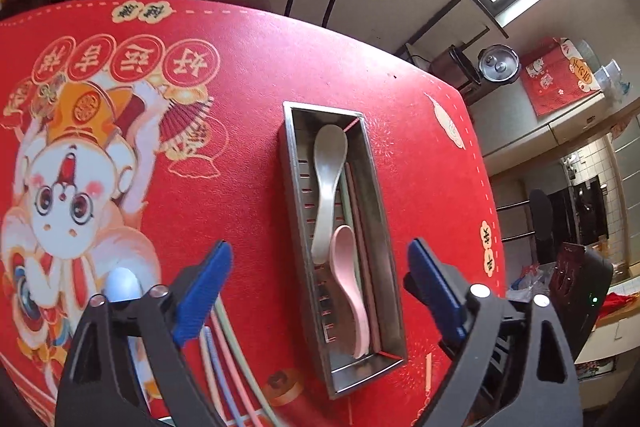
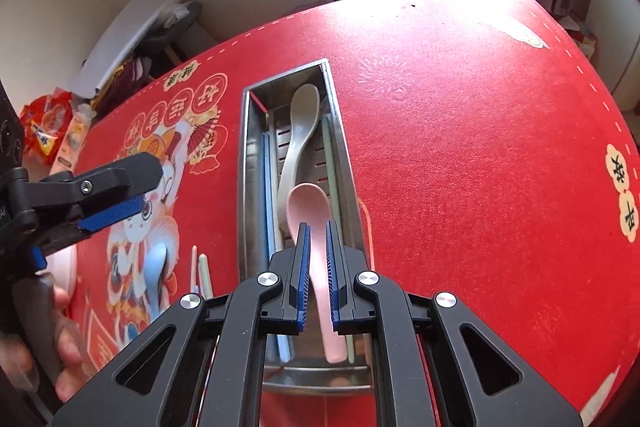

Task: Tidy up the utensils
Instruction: 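Lower both chopsticks into the steel tray and open both tools, then move the open left tool toward the teal spoon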

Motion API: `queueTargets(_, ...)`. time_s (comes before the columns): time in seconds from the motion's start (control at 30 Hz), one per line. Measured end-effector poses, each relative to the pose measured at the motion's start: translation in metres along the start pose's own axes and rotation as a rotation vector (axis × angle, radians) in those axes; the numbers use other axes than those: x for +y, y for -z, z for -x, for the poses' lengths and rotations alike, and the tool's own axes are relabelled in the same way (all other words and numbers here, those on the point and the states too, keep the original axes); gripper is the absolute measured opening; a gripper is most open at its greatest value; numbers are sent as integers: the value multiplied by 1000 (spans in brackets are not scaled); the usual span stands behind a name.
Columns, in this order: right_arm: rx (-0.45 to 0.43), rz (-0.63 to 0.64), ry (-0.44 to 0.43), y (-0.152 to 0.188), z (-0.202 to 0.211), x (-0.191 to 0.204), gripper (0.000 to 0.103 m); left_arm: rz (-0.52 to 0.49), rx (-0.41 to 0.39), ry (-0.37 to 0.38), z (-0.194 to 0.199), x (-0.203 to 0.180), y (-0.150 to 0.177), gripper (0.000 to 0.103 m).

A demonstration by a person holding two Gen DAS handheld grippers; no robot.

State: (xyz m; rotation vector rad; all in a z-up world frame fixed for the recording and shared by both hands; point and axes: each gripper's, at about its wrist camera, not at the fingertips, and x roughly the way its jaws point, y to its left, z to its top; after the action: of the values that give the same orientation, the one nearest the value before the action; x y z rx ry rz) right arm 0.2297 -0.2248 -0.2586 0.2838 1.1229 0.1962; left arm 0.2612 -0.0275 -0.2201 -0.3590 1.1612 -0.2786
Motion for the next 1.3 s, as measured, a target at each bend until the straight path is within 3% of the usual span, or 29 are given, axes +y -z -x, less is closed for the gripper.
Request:
queueTargets(0.03, -5, 1, 6, 3, 5, 2, 28, -7, -5, -25, 6, 3, 1, 97)
queueTargets(0.07, -13, 1, 9, 6, 9, 3, 56, -13, -9, -54, 12, 6, 3, 97)
queueTargets(0.1, -25, -1, 11, 10, 14, 5, 64, -17, -12, -85, 18, 10, 5, 97)
queueTargets(0.2, -30, 16, 16, 21, 23, 11, 67, -11, -29, -121, 36, 25, 13, 97)
queueTargets(0.37, -29, 62, 20, 40, 31, 24, 87, -32, -60, -171, 65, 56, 33, 97)
queueTargets(0.57, -75, 111, -53, 69, 37, 42, 88, -84, -135, -185, 97, 88, 75, 97)
queueTargets(0.83, -58, 180, -46, 94, 31, 68, 88, -96, -121, -250, 108, 135, 121, 97)
queueTargets(0.9, -18, 191, -92, 98, 27, 74, 88, -99, -115, -266, 110, 144, 128, 97)
queueTargets(1.1, 86, 230, -107, 117, 9, 97, 88, -59, -90, -334, 117, 174, 136, 97)
queueTargets(1.3, 185, 221, -107, 136, -11, 107, 88, -60, -50, -315, 112, 187, 147, 97)
